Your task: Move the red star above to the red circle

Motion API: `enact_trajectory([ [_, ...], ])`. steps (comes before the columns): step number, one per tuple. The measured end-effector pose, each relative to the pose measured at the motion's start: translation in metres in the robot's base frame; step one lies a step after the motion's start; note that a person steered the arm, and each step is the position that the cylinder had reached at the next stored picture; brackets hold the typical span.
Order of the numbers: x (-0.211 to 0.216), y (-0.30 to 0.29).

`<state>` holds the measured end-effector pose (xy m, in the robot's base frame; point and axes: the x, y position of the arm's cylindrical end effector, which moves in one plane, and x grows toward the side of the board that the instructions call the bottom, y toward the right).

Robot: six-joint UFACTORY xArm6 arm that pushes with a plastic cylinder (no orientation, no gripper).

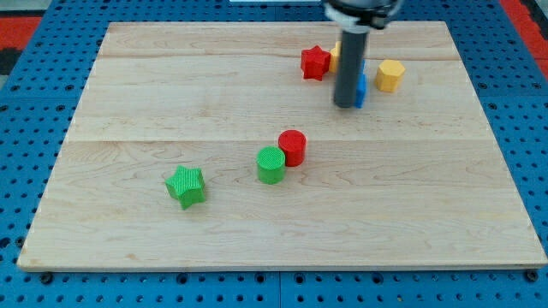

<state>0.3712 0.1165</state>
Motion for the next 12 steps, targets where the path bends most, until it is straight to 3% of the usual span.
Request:
enact_trajectory([
  [2, -0.017, -0.06],
  [3, -0.073, -0.131],
  [4, -0.105, -0.068],
  [5, -0.116, -0.044],
  [7, -0.084, 0.015],
  [8, -0.074, -0.077],
  [11, -0.071, -0.101],
  [12, -0.044, -0.108],
])
